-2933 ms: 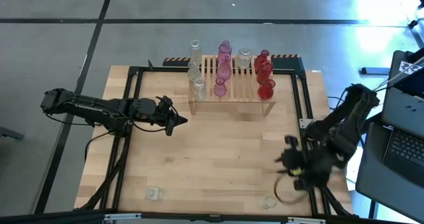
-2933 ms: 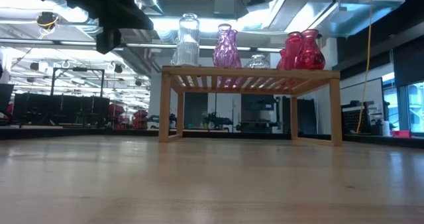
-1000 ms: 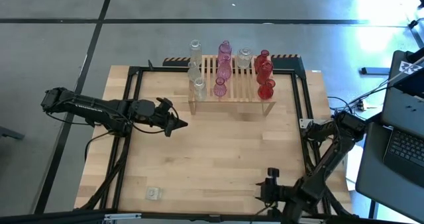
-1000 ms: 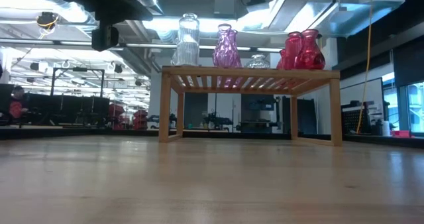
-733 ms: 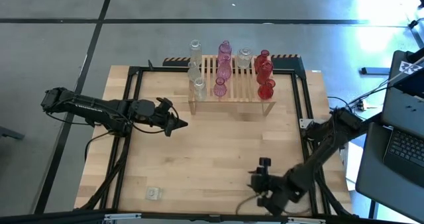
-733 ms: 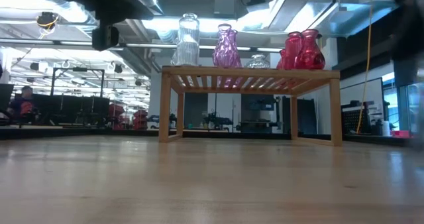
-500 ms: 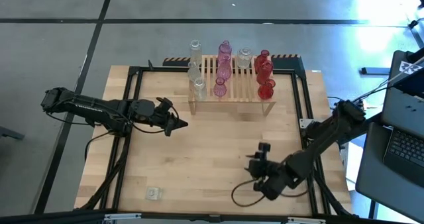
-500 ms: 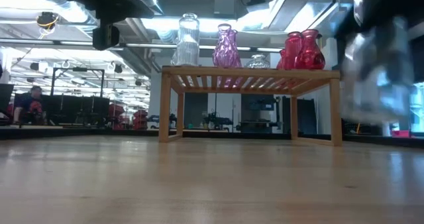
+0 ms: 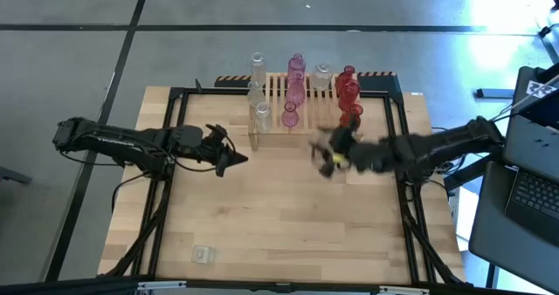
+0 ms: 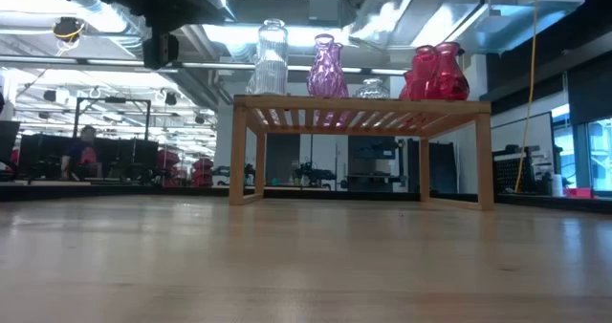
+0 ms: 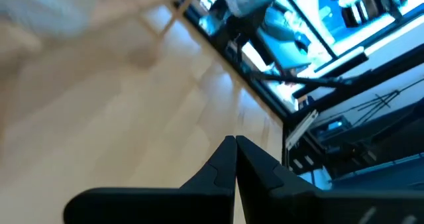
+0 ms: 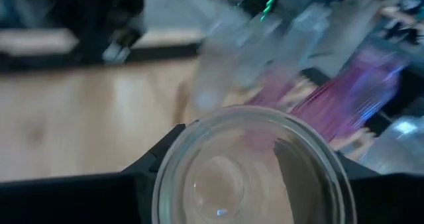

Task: Sort vases onto shelf
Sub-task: Put the transparent vase on the shelf aligned with the other transparent vase

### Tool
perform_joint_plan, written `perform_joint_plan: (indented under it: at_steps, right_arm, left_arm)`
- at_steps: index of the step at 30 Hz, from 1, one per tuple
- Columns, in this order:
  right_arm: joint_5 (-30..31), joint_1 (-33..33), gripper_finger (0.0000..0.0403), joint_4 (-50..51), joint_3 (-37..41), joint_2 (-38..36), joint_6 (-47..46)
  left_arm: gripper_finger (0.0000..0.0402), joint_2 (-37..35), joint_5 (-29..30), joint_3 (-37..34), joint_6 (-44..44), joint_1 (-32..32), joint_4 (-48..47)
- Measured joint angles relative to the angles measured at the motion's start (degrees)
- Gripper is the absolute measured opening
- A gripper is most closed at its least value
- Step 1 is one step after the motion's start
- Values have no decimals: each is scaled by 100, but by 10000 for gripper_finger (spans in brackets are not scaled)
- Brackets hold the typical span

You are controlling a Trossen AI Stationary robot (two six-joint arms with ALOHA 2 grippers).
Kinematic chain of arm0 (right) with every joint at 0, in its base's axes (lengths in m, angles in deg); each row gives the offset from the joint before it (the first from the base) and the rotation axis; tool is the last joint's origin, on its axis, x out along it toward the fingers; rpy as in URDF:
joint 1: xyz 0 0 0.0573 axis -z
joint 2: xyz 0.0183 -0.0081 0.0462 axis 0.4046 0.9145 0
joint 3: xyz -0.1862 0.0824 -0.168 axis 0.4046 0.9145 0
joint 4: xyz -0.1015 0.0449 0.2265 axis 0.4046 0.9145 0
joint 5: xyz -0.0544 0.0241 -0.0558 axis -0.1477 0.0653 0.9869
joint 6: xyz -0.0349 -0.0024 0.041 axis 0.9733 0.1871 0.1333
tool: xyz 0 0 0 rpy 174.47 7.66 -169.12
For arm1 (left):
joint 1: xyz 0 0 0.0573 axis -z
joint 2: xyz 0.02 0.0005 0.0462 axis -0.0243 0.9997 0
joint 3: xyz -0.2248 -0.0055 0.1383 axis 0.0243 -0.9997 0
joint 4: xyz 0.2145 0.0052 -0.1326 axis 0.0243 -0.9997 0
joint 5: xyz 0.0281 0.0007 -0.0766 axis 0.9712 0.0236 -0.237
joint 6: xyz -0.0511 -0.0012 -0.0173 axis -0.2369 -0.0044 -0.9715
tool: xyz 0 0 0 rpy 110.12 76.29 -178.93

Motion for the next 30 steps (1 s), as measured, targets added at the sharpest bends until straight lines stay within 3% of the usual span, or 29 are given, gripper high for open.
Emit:
perform_joint_plan:
  at_steps: [4,15,22,30]
  right_arm:
    - [-428,989,168,-77,-283,-49,370]
    - [-1782,2536,168,1926,-1948,662,951]
    - [-2290,3114,168,2129,-2287,1155,807]
    - [-2206,3314,168,2070,-2291,1391,715]
  left_arm:
    - [0,-145,-22,32,276,-208,-106]
    - [0,-443,-4,33,629,-552,-279]
    - [0,-448,-4,34,723,-699,-273]
    - [0,-448,-4,34,751,-705,-274]
